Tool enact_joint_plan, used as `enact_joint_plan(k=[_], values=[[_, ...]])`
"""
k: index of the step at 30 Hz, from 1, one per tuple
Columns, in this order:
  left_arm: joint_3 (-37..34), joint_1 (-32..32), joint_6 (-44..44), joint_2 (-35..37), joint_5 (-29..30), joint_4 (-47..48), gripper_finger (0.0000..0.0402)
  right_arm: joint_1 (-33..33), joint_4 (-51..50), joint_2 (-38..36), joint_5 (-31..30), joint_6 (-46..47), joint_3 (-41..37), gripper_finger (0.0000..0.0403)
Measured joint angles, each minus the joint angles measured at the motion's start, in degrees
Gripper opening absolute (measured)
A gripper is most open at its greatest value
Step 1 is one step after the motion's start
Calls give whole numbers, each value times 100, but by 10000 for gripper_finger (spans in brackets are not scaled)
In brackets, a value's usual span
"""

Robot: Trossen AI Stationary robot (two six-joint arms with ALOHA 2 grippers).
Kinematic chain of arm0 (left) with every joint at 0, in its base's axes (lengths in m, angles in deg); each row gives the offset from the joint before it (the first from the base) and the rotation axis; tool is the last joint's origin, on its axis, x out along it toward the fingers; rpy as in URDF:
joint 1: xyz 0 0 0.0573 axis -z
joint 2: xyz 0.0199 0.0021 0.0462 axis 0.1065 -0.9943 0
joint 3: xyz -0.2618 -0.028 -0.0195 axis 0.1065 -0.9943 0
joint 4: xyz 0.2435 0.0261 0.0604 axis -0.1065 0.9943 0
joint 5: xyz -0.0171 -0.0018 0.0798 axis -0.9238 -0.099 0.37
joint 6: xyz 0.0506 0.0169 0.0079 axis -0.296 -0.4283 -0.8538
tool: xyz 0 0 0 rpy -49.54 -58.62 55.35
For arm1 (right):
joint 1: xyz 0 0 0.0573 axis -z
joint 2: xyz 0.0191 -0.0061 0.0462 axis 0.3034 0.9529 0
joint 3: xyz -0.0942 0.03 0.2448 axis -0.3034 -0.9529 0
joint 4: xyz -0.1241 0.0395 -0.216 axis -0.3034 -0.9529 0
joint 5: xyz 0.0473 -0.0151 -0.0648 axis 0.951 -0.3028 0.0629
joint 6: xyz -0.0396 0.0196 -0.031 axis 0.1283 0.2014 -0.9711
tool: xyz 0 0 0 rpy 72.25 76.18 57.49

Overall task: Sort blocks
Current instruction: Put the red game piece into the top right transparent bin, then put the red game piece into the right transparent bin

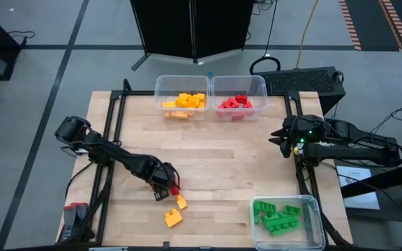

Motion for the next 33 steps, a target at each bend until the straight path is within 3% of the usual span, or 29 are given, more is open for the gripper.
enact_joint_plan(k=[4, 11, 17, 27, 29, 33], values=[[374, -9, -25, -41, 173, 393, 93, -2, 0, 0, 0, 0, 0, 144], [1048, -155, -57, -34, 586, 893, 43, 0, 4, 0, 0, 1, 0, 144], [1635, -500, -583, -21, 821, 1125, 4, 0, 9, 0, 0, 1, 0, 144], [2255, -1014, -901, -12, 1059, 1532, 1, 0, 9, 0, 0, 35, 0, 144], [2262, -1025, -905, -12, 844, 1857, 1, -2, 9, 0, 0, 133, 0, 144], [2262, -1005, -947, -12, -180, 2190, 17, 0, 11, 0, -1, 152, 0, 144]])
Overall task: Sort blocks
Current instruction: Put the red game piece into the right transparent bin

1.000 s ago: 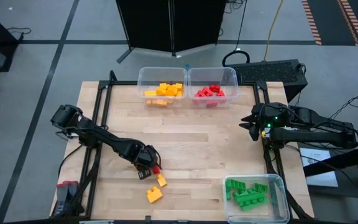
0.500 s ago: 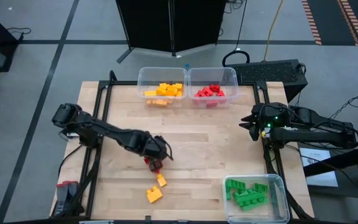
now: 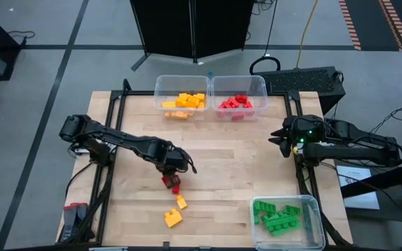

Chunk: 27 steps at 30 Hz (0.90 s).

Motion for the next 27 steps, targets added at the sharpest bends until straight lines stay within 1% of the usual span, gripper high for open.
enact_joint_plan(k=[1, 4, 8, 12, 14, 16, 19, 23, 27], values=[[0, 0, 20, 0, -157, 28, 29, -2, 0, 0, -1, 0, 0, 144], [0, -5, 163, 0, -322, 160, 78, 0, 0, 0, -1, 0, 0, 144], [0, 69, 487, -15, -314, 384, 162, 0, 0, 0, -4, 0, 0, 144], [0, 184, 782, -120, -184, 364, 245, 0, 0, 0, -5, 0, 0, 144], [0, 231, 787, -205, -172, 285, 279, -1, 0, 0, -4, 0, 0, 144], [0, 281, 796, -305, -158, 286, 304, 0, 0, 0, -5, 0, 0, 144], [0, 348, 758, -475, -44, 324, 326, 0, 0, -1, -5, 0, 0, 144], [-142, 372, 595, -695, 184, 240, 330, 0, 0, -1, -3, 0, 0, 144], [-558, 345, 611, -730, 177, -527, 318, 0, 0, -2, -3, 0, 0, 144]])
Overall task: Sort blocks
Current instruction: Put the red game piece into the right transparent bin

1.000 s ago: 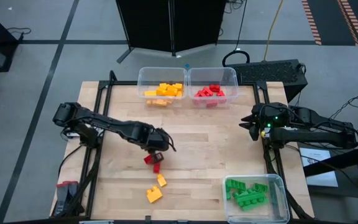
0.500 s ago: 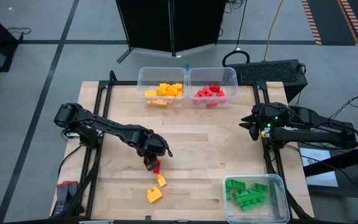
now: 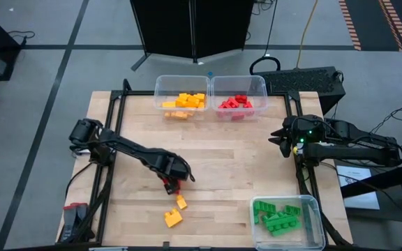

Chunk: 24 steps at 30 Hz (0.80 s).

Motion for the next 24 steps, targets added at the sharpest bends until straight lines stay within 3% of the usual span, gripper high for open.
enact_joint_plan(k=[7, 15, 24], values=[[-639, -24, 148, 25, -71, -709, 255, -1, -2, 0, 3, 2, 0, 144], [-651, -42, 171, 28, 6, -771, 88, 0, -6, 2, 2, 2, 0, 144], [-388, -215, 168, -22, -50, -567, 88, 0, -6, 1, 2, 46, 0, 144]])
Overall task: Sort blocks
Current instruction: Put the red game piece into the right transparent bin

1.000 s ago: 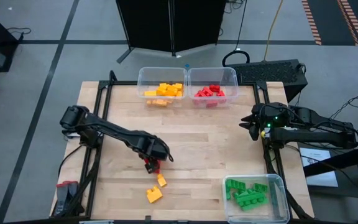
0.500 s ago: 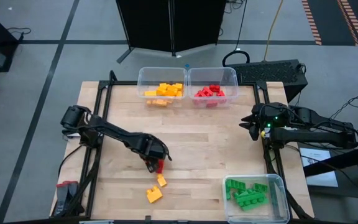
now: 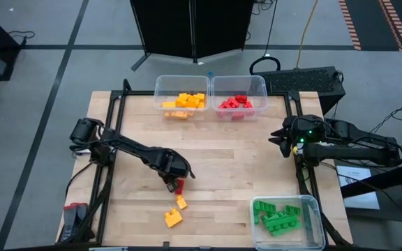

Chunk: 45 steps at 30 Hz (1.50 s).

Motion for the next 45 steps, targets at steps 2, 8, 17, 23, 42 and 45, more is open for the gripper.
enact_joint_plan(k=[2, 8, 17, 23, 42, 45], values=[[160, -76, -38, 4, 20, 55, 88, 0, 0, -1, 0, 0, 0, 144], [846, -268, -403, 11, 140, 595, 88, 0, 0, -1, 0, 1, 0, 144], [2321, -973, -1317, 21, 1475, 714, 88, 0, 2, 0, -2, 107, 0, 144], [2903, -1733, -2234, 24, 2131, -1154, 88, -2, 4, 0, -15, 201, 0, 144], [2963, -2795, -4497, -1050, 2721, -6184, 88, -2, 13, -1, -402, 411, 0, 144], [2956, -2864, -4326, -1392, 2756, -6357, 88, -2, 11, 0, -417, 411, 0, 144]])
